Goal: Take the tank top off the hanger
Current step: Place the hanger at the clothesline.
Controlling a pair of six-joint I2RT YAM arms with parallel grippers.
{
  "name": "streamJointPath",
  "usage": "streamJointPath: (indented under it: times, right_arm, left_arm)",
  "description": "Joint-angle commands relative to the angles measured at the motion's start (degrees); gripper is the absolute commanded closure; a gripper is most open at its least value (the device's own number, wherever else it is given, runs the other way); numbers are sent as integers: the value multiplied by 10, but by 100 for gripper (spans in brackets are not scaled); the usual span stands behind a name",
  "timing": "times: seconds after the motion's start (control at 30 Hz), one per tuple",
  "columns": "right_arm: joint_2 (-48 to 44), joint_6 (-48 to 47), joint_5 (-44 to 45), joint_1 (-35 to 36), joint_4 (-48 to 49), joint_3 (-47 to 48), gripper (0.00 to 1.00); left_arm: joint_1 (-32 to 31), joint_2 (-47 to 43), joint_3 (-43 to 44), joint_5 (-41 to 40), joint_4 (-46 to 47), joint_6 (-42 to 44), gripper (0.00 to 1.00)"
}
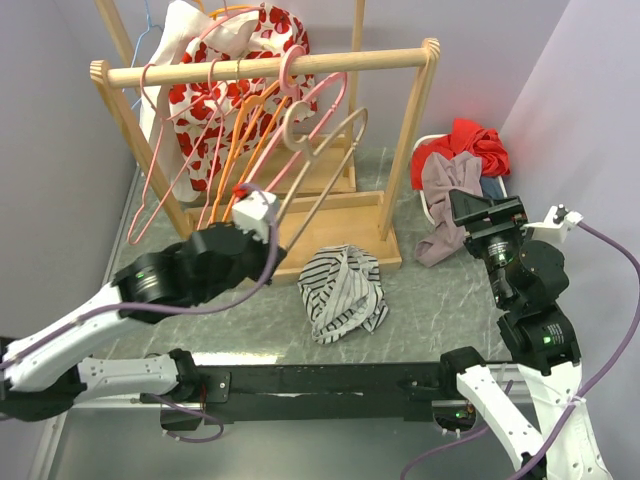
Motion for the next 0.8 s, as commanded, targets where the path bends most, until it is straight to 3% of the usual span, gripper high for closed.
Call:
streamJointPath:
  times: [0.0, 0.37, 0.53, 0.77]
  right_arm:
    - [-1, -9, 20, 0, 1, -4, 10]
    - [16, -13, 1, -1, 11, -14, 10]
    - [23, -11, -18, -7, 19, -20, 10]
    - [35, -36, -30, -17, 17, -12, 10]
  left_arm:
    - [-1, 56, 79, -59, 2, 6, 99]
    - [-2, 185, 239, -90, -4, 46, 99]
    - [0, 256, 321, -117, -61, 46, 99]
    - [33, 307, 375, -80, -87, 39, 99]
